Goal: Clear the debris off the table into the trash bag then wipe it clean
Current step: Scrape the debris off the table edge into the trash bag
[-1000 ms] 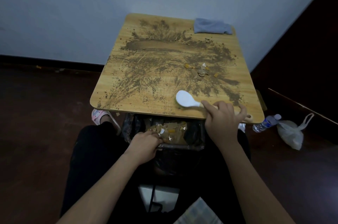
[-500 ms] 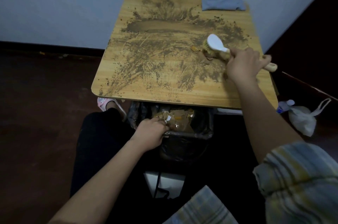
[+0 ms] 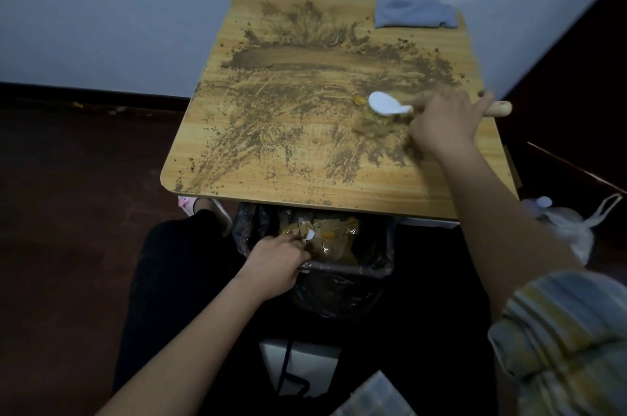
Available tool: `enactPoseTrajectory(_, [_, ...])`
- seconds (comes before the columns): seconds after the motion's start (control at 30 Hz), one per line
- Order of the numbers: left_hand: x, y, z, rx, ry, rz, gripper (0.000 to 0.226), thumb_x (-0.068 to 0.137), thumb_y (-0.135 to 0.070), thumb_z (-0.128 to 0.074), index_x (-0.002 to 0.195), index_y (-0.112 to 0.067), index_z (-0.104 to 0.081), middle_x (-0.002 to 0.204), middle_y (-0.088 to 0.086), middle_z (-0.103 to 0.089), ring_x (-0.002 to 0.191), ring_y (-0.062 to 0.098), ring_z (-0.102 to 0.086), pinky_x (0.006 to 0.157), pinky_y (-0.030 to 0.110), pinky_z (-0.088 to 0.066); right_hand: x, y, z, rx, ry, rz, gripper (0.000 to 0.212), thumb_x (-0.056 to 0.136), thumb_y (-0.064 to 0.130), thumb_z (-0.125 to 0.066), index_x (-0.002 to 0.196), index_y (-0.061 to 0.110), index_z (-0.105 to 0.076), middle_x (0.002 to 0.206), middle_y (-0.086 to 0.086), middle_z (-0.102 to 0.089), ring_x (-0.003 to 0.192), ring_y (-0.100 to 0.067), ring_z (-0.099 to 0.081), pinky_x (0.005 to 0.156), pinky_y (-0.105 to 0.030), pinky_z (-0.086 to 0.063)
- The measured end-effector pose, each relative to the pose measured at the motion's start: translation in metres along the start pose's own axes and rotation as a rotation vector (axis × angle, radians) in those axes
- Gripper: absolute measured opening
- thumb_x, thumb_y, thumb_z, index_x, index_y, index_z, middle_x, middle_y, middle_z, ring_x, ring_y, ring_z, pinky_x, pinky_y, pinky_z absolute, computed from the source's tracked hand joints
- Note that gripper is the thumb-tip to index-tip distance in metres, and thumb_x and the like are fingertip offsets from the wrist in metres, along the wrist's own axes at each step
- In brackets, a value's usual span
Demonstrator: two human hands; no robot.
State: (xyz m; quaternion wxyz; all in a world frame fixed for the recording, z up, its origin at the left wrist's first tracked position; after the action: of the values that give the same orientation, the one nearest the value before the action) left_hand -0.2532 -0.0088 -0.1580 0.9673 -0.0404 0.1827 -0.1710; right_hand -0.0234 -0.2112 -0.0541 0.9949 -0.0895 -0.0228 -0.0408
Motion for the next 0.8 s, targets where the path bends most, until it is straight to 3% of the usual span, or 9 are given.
enactPoseTrajectory(0.07, [0.0,0.001,0.0,-0.002,0.004,0.001,0.03,0.088,-0.018,-0.043,0.11,-0.023,-0.062,0.115,-0.003,-0.058,0.116,0.021,-0.047,0.082,0.034,-0.043,-0.004,-0.001,0.001,0.045,-0.024,0.03,0.02,0.087,0.025,-0.048,0.097,0.022,-0.065,0.118,-0.012,-0.057,0.12,-0.032,-0.044,0.112,-0.054,-0.008])
enactPoseTrajectory(0.2, [-0.001,0.002,0.0,-0.001,0.015,0.002,0.03,0.088,-0.018,-0.043,0.11,-0.023,-0.062,0.114,-0.004,-0.057,0.115,0.021,-0.047,0.082,0.033,-0.042,0.012,0.009,0.008,0.131,-0.008,-0.039,0.035,0.094,0.02,-0.047,0.122,0.035,-0.062,0.126,-0.011,-0.053,0.126,-0.032,-0.04,0.112,-0.053,-0.009])
enactPoseTrajectory(0.37, [-0.002,0.004,0.001,0.01,0.006,0.019,0.028,0.089,-0.018,-0.044,0.111,-0.022,-0.061,0.116,-0.002,-0.057,0.117,0.021,-0.045,0.083,0.034,-0.042,0.031,0.042,0.008,0.026,0.089,-0.017,0.038,0.097,0.015,-0.045,0.13,0.029,-0.057,0.137,-0.014,-0.047,0.134,-0.034,-0.034,0.114,-0.055,-0.006])
enactPoseTrajectory(0.47, [-0.002,0.006,0.002,0.008,0.002,0.027,0.028,0.089,-0.018,-0.044,0.111,-0.023,-0.061,0.115,-0.003,-0.057,0.116,0.021,-0.046,0.083,0.034,-0.042,0.029,0.049,0.007,-0.024,0.096,0.016,0.038,0.097,0.016,-0.043,0.132,0.024,-0.055,0.138,-0.015,-0.046,0.134,-0.034,-0.033,0.115,-0.055,-0.003])
enactPoseTrajectory(0.67, [0.001,0.005,0.005,0.006,-0.018,0.016,0.031,0.09,-0.018,-0.042,0.114,-0.024,-0.06,0.115,-0.004,-0.057,0.118,0.019,-0.044,0.083,0.031,-0.041,-0.007,0.032,0.014,-0.004,-0.01,0.233,0.033,0.091,0.03,-0.052,0.122,0.036,-0.064,0.129,-0.009,-0.054,0.128,-0.03,-0.039,0.113,-0.054,-0.006])
enactPoseTrajectory(0.8, [0.003,0.004,0.008,0.013,-0.018,0.015,0.032,0.091,-0.018,-0.041,0.116,-0.025,-0.059,0.117,-0.004,-0.056,0.12,0.019,-0.043,0.086,0.033,-0.041,-0.014,-0.002,0.012,0.163,-0.06,0.106,0.039,0.092,0.023,-0.052,0.126,0.038,-0.059,0.128,-0.01,-0.053,0.125,-0.03,-0.04,0.108,-0.049,-0.015])
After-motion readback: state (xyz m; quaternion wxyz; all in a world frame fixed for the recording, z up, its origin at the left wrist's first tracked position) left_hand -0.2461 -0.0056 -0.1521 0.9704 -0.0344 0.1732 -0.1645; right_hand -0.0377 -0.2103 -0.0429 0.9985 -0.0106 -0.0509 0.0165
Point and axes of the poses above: each hand's wrist, its own x-axis towards the middle knuckle, its own z-axis out of the back of the hand, y = z × x, the point moved 4 cm from there along x, towards the middle knuckle
